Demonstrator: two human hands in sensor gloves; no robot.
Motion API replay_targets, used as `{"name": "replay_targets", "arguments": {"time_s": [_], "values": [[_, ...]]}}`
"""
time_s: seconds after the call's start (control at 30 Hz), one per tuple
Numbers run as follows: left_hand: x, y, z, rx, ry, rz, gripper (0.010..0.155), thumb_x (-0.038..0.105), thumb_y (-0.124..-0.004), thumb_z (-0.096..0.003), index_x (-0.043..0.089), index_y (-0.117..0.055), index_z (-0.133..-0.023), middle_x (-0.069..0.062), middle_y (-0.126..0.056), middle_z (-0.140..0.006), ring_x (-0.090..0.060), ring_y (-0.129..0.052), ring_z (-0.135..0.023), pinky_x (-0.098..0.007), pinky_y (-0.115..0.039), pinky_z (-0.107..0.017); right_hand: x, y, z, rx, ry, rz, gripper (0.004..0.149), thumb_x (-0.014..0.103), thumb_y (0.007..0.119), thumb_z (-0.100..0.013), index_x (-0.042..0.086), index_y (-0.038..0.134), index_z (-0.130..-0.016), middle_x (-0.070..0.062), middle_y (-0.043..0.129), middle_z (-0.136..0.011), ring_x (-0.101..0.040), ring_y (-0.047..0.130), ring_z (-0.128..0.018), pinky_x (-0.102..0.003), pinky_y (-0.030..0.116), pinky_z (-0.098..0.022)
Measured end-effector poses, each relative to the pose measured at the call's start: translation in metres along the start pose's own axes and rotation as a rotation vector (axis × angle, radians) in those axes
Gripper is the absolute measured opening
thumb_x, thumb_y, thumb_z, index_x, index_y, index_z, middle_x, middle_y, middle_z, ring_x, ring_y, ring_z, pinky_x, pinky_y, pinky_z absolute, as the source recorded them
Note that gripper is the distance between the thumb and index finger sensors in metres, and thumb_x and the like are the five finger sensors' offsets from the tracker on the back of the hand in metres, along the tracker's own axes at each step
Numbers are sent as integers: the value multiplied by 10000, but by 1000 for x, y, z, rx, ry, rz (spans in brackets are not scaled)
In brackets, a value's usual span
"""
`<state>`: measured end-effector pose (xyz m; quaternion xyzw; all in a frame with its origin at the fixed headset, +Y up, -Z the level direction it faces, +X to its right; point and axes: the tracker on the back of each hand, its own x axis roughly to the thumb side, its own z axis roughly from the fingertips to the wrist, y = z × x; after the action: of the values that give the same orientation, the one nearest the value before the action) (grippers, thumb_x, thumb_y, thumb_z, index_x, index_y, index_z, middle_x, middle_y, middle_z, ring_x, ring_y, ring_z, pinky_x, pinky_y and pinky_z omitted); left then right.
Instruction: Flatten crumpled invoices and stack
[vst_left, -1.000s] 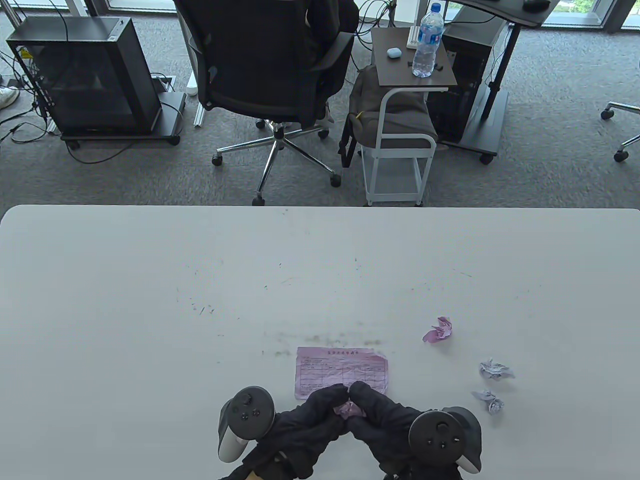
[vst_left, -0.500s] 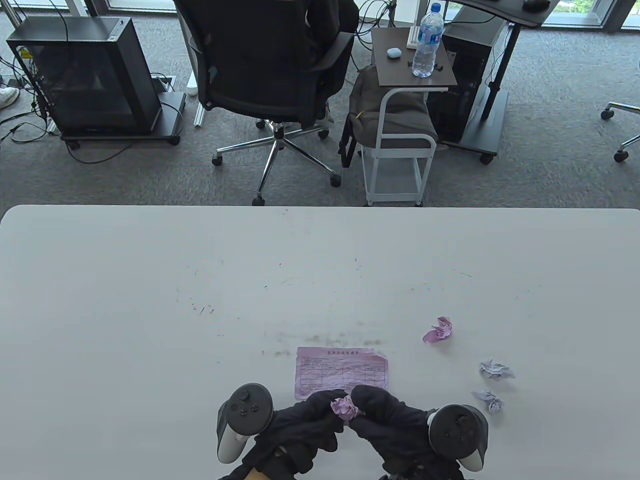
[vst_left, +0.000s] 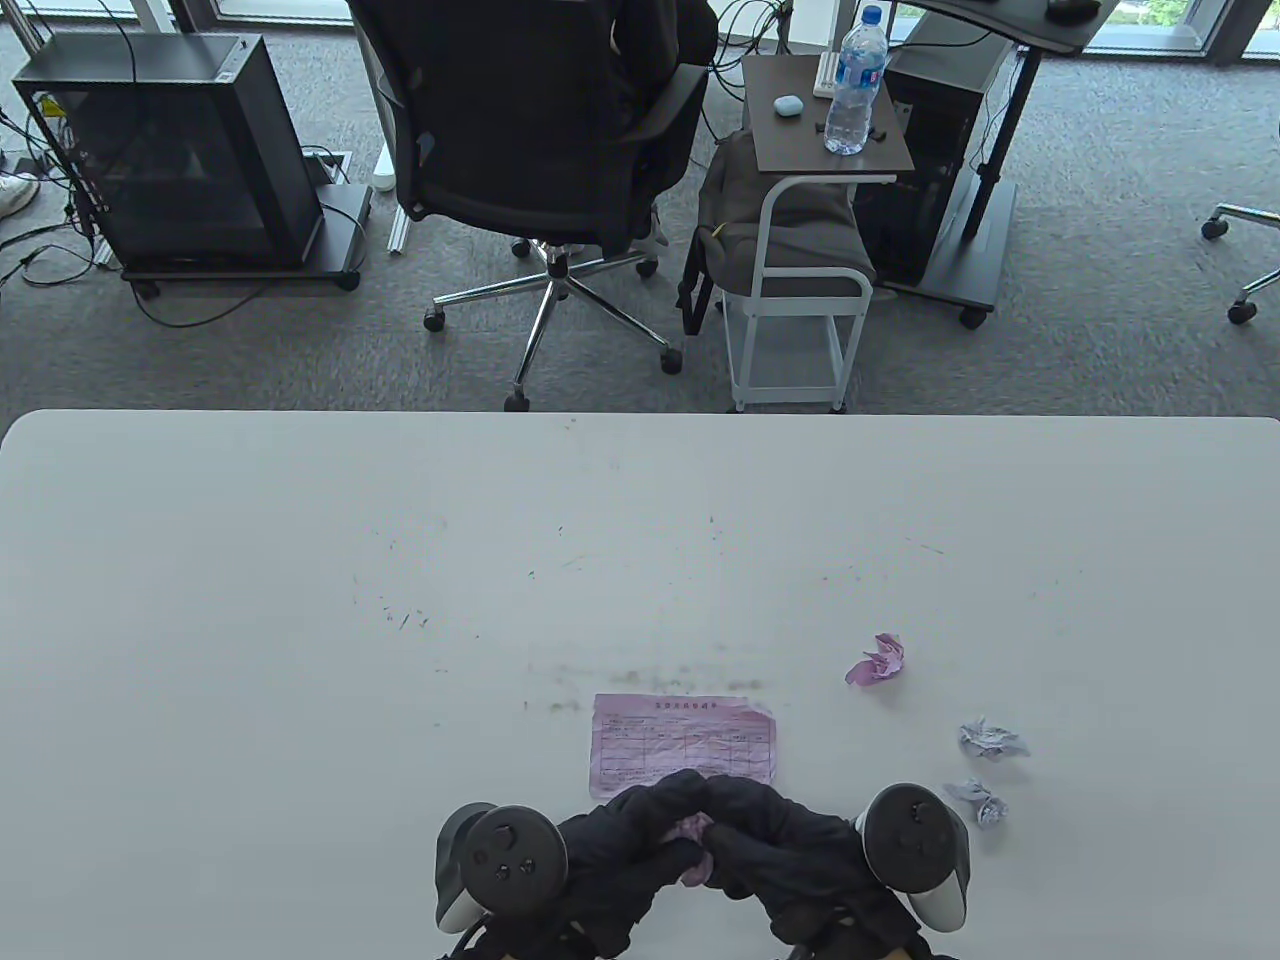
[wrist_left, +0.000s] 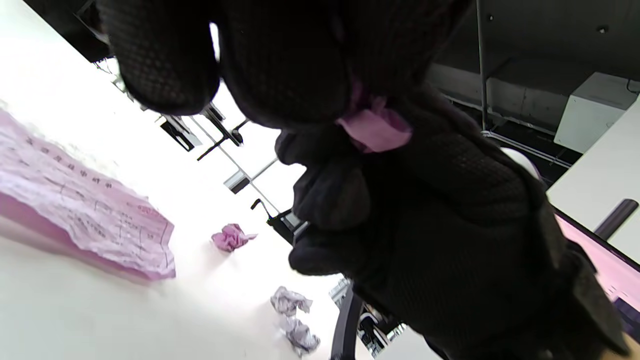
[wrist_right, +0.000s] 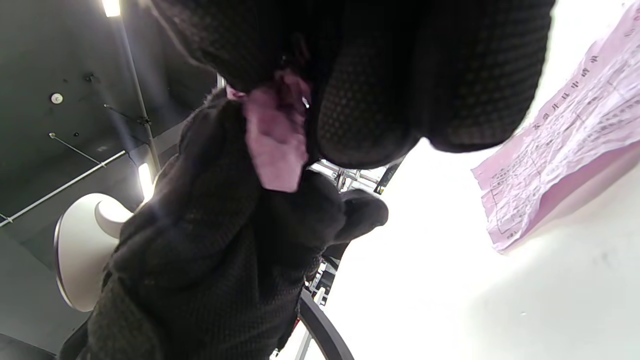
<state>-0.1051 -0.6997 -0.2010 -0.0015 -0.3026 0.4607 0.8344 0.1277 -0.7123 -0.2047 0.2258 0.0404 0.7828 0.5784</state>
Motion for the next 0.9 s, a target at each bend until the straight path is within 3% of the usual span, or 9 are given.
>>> {"name": "replay_targets", "arguments": {"time_s": [0.07, 0.13, 0.2, 0.3, 0.5, 0.63, 0.8, 0.83, 0.9], "values": [[0, 1, 1, 33, 14, -19, 530, 296, -818, -545, 21, -708, -984, -161, -870, -709, -142, -988, -354, -455, -885, -417, 3, 2, 0, 4, -10, 9, 746, 490, 775, -506, 40, 476, -1021, -256, 819, -836, -319, 965, -539, -450, 884, -356], [1, 1, 1, 36, 17, -70, 518, 289, -787, -554, -3, -712, -975, -162, -878, -693, -147, -995, -344, -457, -889, -408, 8, 6, 0, 36, -3, 100, 852, 515, 807, -475, 18, 402, -1036, -250, 798, -844, -313, 974, -510, -441, 890, -330], [2, -1, 0, 17, 18, -76, 495, 255, -741, -566, -9, -708, -984, -177, -874, -703, -164, -1002, -366, -469, -886, -421, 16, 9, -1, 12, -28, 283, 767, 401, 860, -482, 21, 460, -1016, -207, 847, -785, -279, 995, -468, -417, 906, -302], [1, -2, 0, 20, 30, -37, 495, 214, -720, -569, 6, -676, -1016, -195, -850, -746, -192, -998, -415, -493, -866, -453, 27, 6, 0, -68, -96, 503, 562, 279, 834, -498, 52, 608, -960, -155, 922, -706, -221, 1028, -406, -377, 932, -267], [-5, 1, 0, 10, 49, 6, 500, 211, -727, -570, 27, -662, -1030, -180, -855, -749, -192, -998, -415, -493, -865, -458, 23, -9, 3, -112, -34, 434, 451, 233, 819, -508, 58, 712, -910, -205, 954, -680, -271, 1042, -391, -408, 931, -252], [-14, 1, 0, -20, 75, 107, 499, 210, -730, -570, 30, -666, -1031, -178, -857, -750, -192, -998, -414, -497, -862, -464, 16, -18, 4, -38, 17, 408, 433, 294, 795, -528, 66, 730, -891, -199, 946, -693, -271, 1032, -408, -411, 923, -269], [-23, 3, -1, -68, 117, 96, 488, 242, -719, -585, 56, -679, -1035, -154, -877, -704, -191, -989, -363, -498, -858, -449, 12, -23, 4, -16, 50, 334, 394, 348, 764, -546, 80, 784, -834, -185, 961, -654, -276, 1028, -380, -418, 915, -255], [-23, 3, 0, -78, 128, 84, 500, 267, -704, -594, 75, -656, -1053, -167, -848, -750, -223, -978, -413, -525, -828, -476, 11, -23, 4, -15, 54, 345, 388, 360, 752, -550, 85, 795, -820, -179, 965, -644, -276, 1029, -373, -419, 915, -250], [-20, 5, 0, -122, 59, 24, 667, 454, -730, -574, 226, -478, -1148, -179, -525, -1066, -408, -801, -804, -611, -700, -599, 11, -23, 4, 16, 63, 371, 382, 367, 746, -551, 91, 806, -808, -175, 970, -635, -275, 1029, -366, -419, 914, -246]]}}
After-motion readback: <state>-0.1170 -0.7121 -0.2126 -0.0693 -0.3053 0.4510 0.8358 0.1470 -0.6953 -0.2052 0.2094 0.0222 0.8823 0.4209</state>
